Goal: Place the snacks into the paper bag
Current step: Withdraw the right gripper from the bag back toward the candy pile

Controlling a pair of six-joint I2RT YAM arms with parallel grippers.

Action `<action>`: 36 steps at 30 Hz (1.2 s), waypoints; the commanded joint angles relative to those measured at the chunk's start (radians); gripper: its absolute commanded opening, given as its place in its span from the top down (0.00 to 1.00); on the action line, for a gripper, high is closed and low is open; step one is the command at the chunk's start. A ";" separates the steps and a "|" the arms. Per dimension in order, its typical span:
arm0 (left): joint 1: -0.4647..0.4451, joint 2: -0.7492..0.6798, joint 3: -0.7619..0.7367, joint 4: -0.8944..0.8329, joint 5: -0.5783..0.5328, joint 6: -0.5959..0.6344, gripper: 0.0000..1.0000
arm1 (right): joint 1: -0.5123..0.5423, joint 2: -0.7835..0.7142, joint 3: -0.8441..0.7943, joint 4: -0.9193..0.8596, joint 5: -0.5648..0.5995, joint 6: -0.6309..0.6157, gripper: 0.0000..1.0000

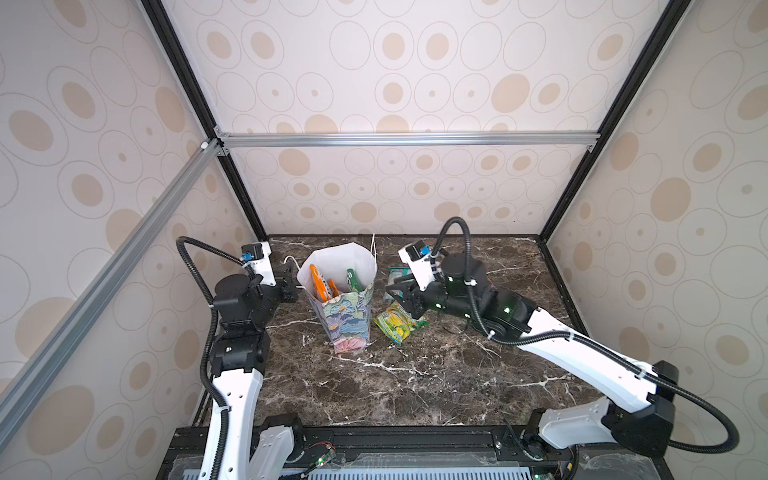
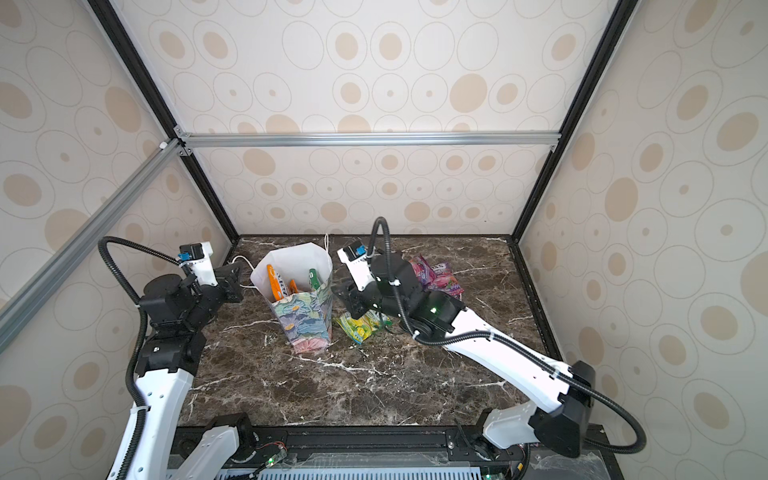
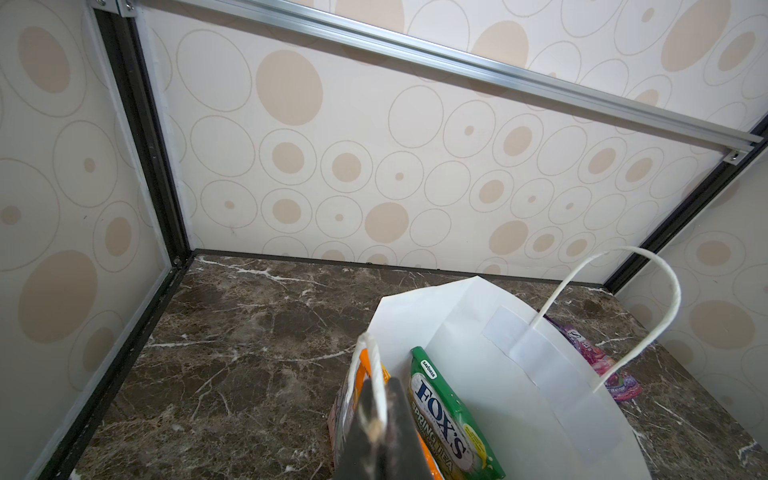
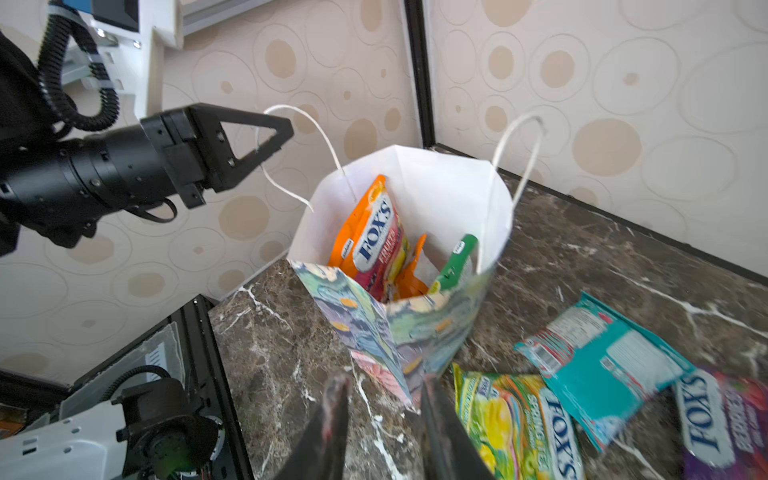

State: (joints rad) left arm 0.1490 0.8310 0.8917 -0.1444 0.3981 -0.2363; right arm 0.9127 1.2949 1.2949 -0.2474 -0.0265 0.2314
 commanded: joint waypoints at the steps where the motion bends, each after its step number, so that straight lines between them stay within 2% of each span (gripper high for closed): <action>1: 0.004 -0.007 0.004 0.019 0.009 0.010 1.00 | -0.022 -0.095 -0.139 0.058 0.125 0.070 0.68; 7: 0.003 -0.006 0.003 0.019 0.001 0.009 1.00 | -0.056 -0.229 -0.326 -0.004 0.167 0.181 0.67; 15: 0.004 0.000 0.003 0.019 0.008 0.008 1.00 | -0.073 -0.246 -0.311 -0.211 0.208 0.191 0.66; 19: 0.003 0.003 0.003 0.017 0.004 0.009 1.00 | -0.080 -0.224 -0.345 -0.247 0.195 0.233 0.66; 22: 0.004 0.005 0.003 0.022 0.013 0.008 1.00 | -0.106 -0.210 -0.402 -0.217 0.168 0.253 0.66; 28: 0.004 0.015 0.005 0.013 0.010 0.009 1.00 | -0.237 -0.177 -0.514 -0.073 0.031 0.322 0.66; 32: 0.004 0.011 0.004 0.015 0.005 0.010 1.00 | -0.270 -0.127 -0.563 0.035 -0.012 0.356 0.63; 36: 0.004 0.013 0.006 0.012 0.003 0.012 1.00 | -0.298 -0.042 -0.606 0.184 -0.104 0.428 0.60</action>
State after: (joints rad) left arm 0.1490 0.8440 0.8898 -0.1436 0.3977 -0.2363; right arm 0.6323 1.2163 0.7147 -0.1989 -0.0505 0.5896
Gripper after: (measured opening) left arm 0.048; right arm 0.398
